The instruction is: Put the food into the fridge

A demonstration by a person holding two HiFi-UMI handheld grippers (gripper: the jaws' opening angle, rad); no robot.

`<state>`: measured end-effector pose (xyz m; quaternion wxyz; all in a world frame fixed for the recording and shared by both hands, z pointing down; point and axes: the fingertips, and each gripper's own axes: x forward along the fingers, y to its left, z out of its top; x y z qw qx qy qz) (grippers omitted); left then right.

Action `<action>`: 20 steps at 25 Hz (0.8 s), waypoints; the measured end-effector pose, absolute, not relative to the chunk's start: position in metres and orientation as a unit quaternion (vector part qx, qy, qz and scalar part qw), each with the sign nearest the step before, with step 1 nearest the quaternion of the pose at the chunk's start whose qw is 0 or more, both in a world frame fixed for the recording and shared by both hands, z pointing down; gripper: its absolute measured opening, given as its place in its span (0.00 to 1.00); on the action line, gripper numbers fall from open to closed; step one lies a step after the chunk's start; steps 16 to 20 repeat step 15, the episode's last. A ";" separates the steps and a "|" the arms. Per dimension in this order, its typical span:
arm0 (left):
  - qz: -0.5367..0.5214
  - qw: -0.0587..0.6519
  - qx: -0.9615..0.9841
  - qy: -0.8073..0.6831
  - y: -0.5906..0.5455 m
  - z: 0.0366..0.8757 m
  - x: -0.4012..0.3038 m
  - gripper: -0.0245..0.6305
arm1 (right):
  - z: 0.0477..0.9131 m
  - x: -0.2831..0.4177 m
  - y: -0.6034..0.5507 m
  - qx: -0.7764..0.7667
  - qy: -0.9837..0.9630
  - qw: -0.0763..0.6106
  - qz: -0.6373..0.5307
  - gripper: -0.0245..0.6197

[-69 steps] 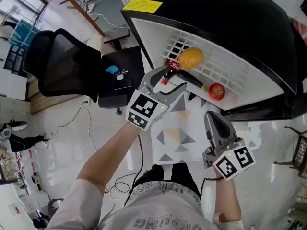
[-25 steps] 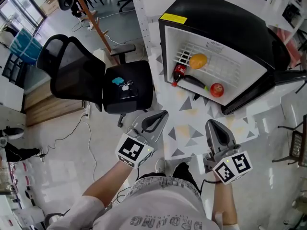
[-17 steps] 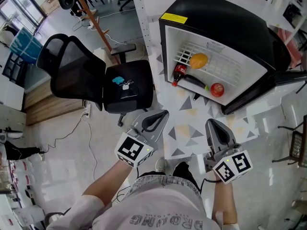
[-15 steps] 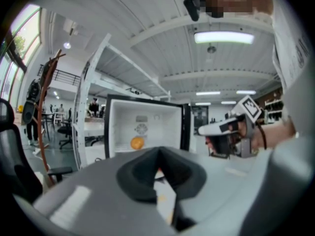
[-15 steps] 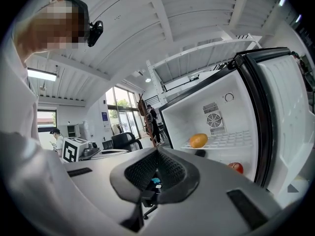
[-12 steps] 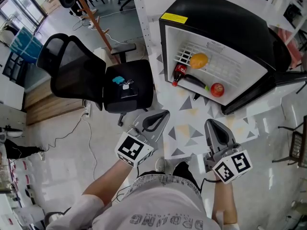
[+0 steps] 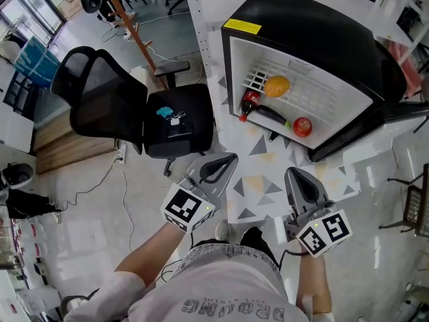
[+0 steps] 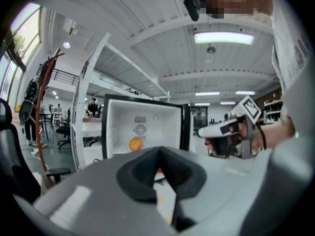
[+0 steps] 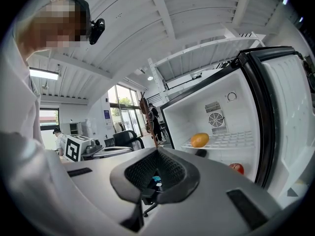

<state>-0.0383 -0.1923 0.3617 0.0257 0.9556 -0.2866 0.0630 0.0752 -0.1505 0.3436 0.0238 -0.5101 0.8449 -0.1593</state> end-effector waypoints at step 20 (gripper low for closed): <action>0.062 0.030 0.955 -0.289 -0.192 0.364 -0.029 0.05 | 0.348 0.080 -0.150 -0.504 0.848 0.019 -0.163 0.04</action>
